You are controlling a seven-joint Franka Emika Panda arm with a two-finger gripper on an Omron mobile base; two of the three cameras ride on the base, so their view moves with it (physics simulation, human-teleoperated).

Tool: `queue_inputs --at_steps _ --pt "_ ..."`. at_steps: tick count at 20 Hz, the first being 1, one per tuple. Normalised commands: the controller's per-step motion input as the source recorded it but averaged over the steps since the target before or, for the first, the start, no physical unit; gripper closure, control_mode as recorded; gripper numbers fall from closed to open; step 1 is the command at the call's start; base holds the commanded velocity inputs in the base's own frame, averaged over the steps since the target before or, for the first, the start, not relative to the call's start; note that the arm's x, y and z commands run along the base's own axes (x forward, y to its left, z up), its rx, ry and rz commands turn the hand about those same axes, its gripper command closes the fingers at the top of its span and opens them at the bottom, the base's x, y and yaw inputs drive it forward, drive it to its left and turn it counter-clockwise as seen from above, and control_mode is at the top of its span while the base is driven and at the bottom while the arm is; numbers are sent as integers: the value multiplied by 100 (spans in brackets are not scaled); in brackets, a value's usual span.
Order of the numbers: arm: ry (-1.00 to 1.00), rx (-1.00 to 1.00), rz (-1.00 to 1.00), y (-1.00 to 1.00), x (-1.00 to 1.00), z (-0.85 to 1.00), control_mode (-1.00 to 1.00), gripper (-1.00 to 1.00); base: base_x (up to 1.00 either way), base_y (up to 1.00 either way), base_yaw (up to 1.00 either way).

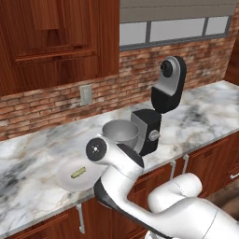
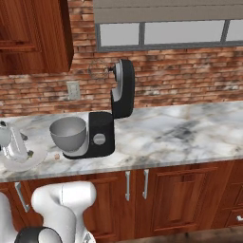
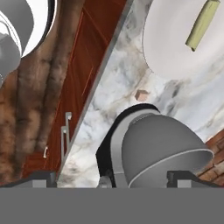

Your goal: Add butter and sugar cubes to the stand mixer bowl and then turn on the stand mixer to begin making frosting.

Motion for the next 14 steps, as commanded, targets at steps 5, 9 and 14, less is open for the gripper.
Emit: queue_inputs --at_steps 5,9,14 --pt "3 0 -24 6 5 -7 -100 -100 0 0 0" --pt "3 0 -20 17 3 -12 -100 -100 0 0 0" --pt "4 0 -4 1 0 -25 -100 -100 0 0 0"
